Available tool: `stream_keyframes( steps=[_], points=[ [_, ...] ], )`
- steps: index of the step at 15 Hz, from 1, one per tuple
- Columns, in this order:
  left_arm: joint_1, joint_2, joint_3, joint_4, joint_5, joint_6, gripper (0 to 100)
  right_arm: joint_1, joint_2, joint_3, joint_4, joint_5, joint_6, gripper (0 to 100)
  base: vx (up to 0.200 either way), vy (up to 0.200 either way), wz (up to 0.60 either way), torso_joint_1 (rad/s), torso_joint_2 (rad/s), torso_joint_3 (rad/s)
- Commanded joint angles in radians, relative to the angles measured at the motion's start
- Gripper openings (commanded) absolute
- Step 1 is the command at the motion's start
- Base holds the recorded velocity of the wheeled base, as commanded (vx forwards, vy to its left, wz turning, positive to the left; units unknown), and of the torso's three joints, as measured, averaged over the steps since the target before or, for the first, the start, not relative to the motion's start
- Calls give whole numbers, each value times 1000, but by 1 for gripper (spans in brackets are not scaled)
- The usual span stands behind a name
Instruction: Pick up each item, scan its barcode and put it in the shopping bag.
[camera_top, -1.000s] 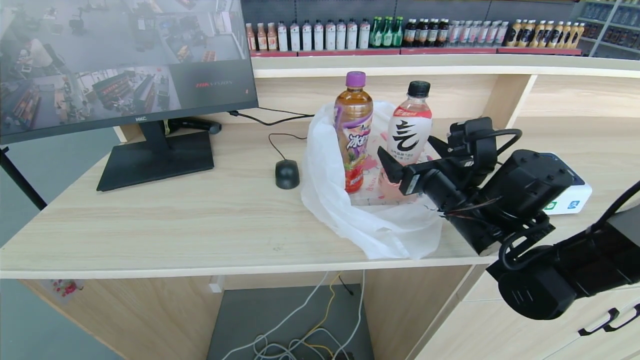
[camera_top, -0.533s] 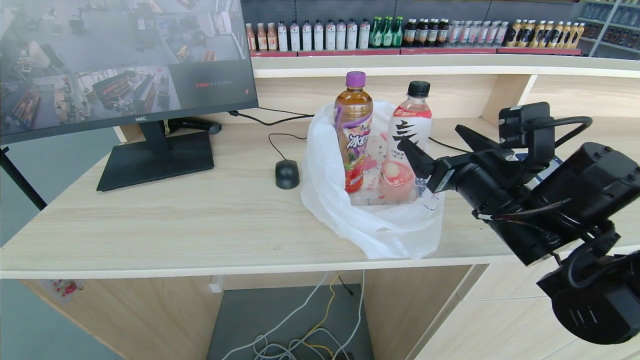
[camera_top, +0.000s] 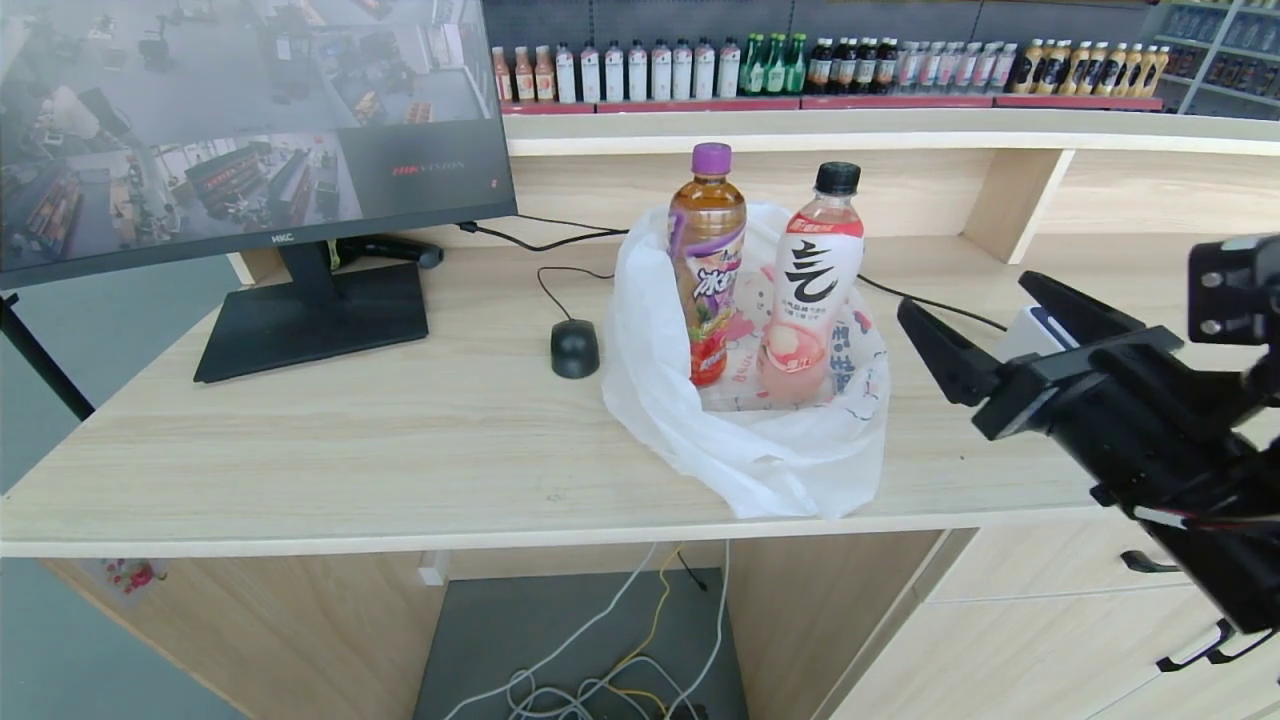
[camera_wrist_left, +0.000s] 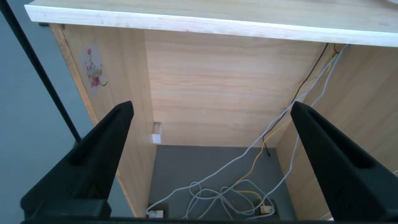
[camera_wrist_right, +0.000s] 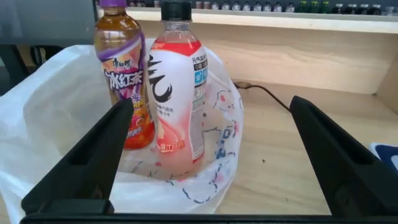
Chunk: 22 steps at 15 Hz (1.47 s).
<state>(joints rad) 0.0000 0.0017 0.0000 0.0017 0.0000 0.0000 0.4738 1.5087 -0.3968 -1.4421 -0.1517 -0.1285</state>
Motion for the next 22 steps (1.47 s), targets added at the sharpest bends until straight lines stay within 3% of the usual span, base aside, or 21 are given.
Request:
stream_keyframes(
  steps=[1,4,6,9,11,13,18,19,22],
  points=[
    [0,0,0,0,0,0,100,-34,-214,194,6,1,0,100,0,0,0,0,0,0],
    [0,0,0,0,0,0,100,-35,-432,397,40,-3,1,100,0,0,0,0,0,0],
    [0,0,0,0,0,0,100,-40,-630,397,224,-8,40,100,0,0,0,0,0,0],
    [0,0,0,0,0,0,100,-12,-1053,378,908,40,26,100,0,0,0,0,0,0],
    [0,0,0,0,0,0,100,-9,-1276,343,1255,50,13,100,0,0,0,0,0,0],
    [0,0,0,0,0,0,100,-9,-1454,352,1464,54,4,100,0,0,0,0,0,0],
    [0,0,0,0,0,0,100,-23,-1423,366,1464,54,26,100,0,0,0,0,0,0],
    [0,0,0,0,0,0,100,-73,-1412,366,1464,52,32,100,0,0,0,0,0,0],
    [0,0,0,0,0,0,100,-336,-1340,366,1462,52,64,100,0,0,0,0,0,0]
  ],
)
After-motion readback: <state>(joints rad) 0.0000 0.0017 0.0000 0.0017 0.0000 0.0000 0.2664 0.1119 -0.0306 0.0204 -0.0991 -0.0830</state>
